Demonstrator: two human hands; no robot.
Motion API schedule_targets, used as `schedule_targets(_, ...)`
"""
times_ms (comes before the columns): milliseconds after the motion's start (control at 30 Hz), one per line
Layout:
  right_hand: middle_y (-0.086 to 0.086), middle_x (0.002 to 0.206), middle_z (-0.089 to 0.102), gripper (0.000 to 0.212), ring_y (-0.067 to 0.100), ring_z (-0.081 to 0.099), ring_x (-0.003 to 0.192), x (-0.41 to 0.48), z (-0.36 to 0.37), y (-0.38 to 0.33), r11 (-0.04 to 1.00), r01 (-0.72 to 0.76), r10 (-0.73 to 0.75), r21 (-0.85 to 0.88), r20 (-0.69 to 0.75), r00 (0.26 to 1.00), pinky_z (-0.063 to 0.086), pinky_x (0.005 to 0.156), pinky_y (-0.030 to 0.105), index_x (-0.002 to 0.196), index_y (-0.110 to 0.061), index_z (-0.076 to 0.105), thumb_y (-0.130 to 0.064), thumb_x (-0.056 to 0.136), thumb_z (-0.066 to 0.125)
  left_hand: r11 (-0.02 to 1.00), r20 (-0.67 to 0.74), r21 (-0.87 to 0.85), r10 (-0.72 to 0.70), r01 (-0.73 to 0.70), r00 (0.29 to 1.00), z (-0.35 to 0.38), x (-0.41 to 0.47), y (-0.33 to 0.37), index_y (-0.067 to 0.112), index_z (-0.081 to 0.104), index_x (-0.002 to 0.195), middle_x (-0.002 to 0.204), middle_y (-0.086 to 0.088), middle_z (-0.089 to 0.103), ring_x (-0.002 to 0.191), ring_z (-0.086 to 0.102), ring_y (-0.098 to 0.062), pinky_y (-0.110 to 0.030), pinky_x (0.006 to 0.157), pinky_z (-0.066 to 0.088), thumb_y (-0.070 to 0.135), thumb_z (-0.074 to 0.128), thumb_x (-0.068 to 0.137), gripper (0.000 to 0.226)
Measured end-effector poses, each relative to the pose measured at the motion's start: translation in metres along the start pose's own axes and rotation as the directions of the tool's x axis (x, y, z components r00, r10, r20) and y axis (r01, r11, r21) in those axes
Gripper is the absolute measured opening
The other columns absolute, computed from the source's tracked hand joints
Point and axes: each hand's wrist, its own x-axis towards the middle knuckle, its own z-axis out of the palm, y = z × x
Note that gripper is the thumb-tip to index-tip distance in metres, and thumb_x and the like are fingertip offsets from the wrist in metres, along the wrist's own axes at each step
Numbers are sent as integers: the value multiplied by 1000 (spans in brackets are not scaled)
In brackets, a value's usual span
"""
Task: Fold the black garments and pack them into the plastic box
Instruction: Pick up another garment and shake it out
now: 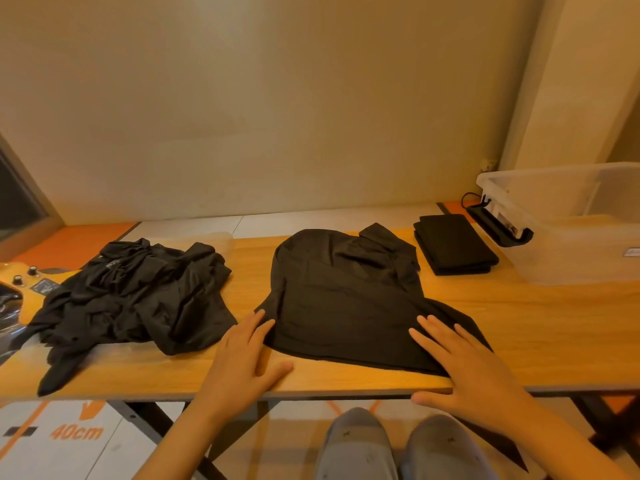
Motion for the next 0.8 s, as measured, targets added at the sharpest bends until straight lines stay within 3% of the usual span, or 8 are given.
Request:
schedule_targets(133, -3, 151, 36, 89, 13, 30, 136, -17, 13, 21, 997, -51, 46, -49, -110, 993, 29, 104, 30, 146, -30, 32, -86, 78, 15, 996, 20, -2, 88, -88, 996, -3, -9, -3, 39, 25, 146, 145, 27, 24, 135, 19, 7, -23, 116, 2, 92, 21, 69, 94)
schedule_targets(267, -4, 136, 45, 93, 19, 56, 117, -41, 15, 47, 999, 27, -32, -29, -205, 978, 39, 90, 28, 132, -23, 50, -55, 52, 82, 981, -41, 56, 186, -184, 982, -2, -27, -19, 38, 47, 132, 121, 23, 46, 111, 39, 4, -27, 95, 39, 81, 39, 78, 69)
schedule_targets(400, 3, 129, 59, 87, 22, 63, 110, -57, 12, 64, 993, 102, -114, -59, -250, 962, 47, 85, 27, 127, -18, 58, -28, 48, 92, 935, -137, 118, 348, -333, 928, -2, -39, -26, 30, 55, 109, 101, 12, 54, 88, 47, -3, -17, 65, 46, 52, 57, 86, 32)
schedule_targets(500, 4, 121, 66, 89, 18, 67, 103, -65, 9, 69, 988, 136, -149, -68, -263, 953, 48, 82, 22, 122, -20, 61, -11, 41, 96, 922, -177, 131, 383, -364, 907, -2, -44, -27, 28, 56, 97, 94, 13, 51, 81, 42, -2, -16, 56, 45, 23, 79, 70, 36)
schedule_targets(567, 2, 121, 66, 95, 15, 66, 104, -70, 7, 70, 987, 155, -163, -50, -249, 955, 46, 83, 19, 124, -24, 53, -11, 40, 96, 923, -183, 143, 380, -357, 907, -4, -49, -32, 27, 58, 95, 93, 12, 53, 81, 44, -2, -16, 59, 45, 21, 79, 70, 33)
schedule_targets(633, 1, 122, 65, 99, 15, 66, 105, -73, 10, 70, 986, 155, -166, -65, -222, 961, 46, 83, 20, 125, -24, 49, -16, 38, 97, 914, -212, 177, 398, -365, 893, -6, -53, -37, 30, 54, 98, 96, 15, 50, 84, 46, -3, -17, 73, 43, 35, 54, 85, 14)
schedule_targets(733, 1, 133, 55, 114, 21, 61, 114, -72, 21, 75, 979, 143, -171, -144, -205, 964, 42, 89, 27, 133, -24, 42, -15, 33, 98, 904, -219, 223, 412, -366, 884, -5, -58, -41, 22, 61, 98, 98, 6, 59, 90, 49, -5, -19, 84, 39, 45, 28, 100, 40)
schedule_targets(800, -2, 142, 43, 132, 23, 50, 126, -71, 27, 82, 970, 123, -167, -208, -211, 963, 40, 92, 33, 141, -25, 32, -6, 27, 97, 902, -216, 241, 409, -358, 887, -6, -60, -42, 19, 61, 102, 102, 3, 59, 94, 50, -10, -19, 82, 42, 38, 43, 92, 27)
